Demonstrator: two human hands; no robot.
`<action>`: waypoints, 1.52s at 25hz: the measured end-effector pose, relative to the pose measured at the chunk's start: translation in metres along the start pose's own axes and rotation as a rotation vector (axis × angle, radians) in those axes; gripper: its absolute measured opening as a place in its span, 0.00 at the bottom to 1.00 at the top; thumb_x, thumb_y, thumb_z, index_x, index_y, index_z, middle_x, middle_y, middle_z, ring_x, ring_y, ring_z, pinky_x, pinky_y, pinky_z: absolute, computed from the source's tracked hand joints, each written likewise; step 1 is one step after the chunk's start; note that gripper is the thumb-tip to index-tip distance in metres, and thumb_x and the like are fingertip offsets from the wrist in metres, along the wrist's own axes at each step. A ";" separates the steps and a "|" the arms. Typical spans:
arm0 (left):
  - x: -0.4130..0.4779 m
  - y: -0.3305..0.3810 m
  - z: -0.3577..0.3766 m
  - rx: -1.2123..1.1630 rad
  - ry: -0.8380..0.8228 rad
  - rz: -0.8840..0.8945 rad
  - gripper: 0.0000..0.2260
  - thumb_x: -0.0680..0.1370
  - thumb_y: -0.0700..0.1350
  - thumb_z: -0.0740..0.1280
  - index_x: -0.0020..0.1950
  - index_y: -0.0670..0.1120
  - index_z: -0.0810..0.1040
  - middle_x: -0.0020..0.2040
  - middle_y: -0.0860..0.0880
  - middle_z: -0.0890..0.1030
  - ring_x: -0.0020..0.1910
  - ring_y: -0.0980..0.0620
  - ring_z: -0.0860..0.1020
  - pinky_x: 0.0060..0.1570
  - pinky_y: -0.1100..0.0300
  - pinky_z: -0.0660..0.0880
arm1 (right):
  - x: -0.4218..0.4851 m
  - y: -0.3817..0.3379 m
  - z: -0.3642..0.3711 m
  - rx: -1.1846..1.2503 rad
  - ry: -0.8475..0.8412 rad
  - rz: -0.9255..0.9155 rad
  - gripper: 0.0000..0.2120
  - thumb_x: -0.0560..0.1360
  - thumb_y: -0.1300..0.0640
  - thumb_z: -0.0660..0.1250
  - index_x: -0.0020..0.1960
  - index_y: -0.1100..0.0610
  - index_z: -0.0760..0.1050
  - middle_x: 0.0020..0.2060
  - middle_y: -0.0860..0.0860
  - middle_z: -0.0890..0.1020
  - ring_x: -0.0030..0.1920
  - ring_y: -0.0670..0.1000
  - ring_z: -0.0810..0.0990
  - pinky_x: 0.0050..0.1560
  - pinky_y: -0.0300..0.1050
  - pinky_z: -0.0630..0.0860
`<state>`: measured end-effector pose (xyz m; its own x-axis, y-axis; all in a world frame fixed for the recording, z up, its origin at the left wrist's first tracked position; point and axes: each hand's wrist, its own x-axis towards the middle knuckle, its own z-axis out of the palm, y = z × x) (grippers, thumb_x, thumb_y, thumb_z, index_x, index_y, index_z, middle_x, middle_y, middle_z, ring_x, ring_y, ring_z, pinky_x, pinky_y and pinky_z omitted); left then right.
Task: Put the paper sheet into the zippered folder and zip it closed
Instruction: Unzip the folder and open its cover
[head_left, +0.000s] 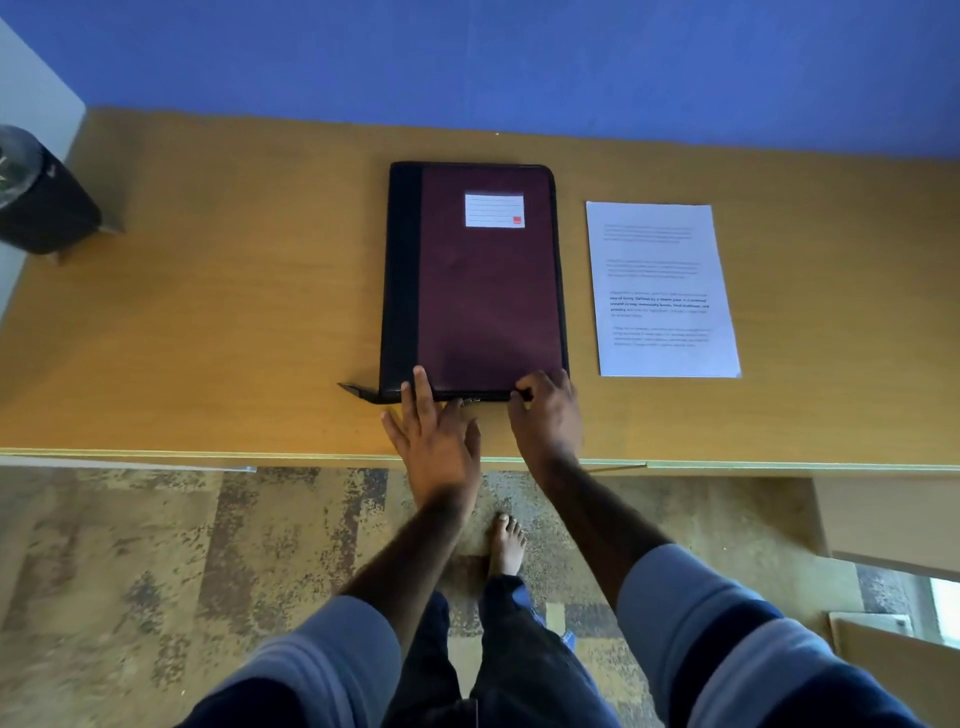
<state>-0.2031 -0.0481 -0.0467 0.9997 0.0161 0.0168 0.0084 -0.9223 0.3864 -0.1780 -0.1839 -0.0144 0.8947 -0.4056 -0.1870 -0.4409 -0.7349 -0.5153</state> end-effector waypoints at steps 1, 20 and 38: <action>0.005 0.003 0.000 -0.021 0.004 -0.041 0.08 0.80 0.51 0.69 0.56 0.50 0.81 0.84 0.45 0.54 0.82 0.41 0.54 0.77 0.33 0.51 | 0.001 0.001 0.000 -0.002 -0.004 -0.001 0.07 0.76 0.57 0.69 0.53 0.57 0.80 0.55 0.55 0.77 0.55 0.56 0.76 0.49 0.52 0.79; 0.022 -0.022 -0.024 -0.103 0.004 -0.192 0.03 0.80 0.46 0.66 0.50 0.48 0.77 0.80 0.43 0.64 0.80 0.43 0.60 0.80 0.39 0.48 | 0.038 0.016 -0.019 0.202 0.035 0.209 0.23 0.75 0.56 0.74 0.67 0.56 0.73 0.62 0.59 0.76 0.59 0.61 0.78 0.56 0.50 0.75; 0.042 -0.127 -0.075 0.092 0.018 -0.223 0.17 0.80 0.48 0.66 0.65 0.40 0.77 0.72 0.41 0.73 0.75 0.40 0.66 0.79 0.36 0.51 | 0.047 -0.003 -0.055 0.546 0.043 0.384 0.09 0.73 0.66 0.68 0.38 0.55 0.81 0.38 0.54 0.83 0.43 0.57 0.82 0.42 0.54 0.81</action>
<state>-0.1639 0.0989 -0.0255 0.9725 0.2292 -0.0422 0.2313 -0.9266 0.2966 -0.1381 -0.2303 0.0242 0.6728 -0.6131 -0.4140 -0.6179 -0.1580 -0.7702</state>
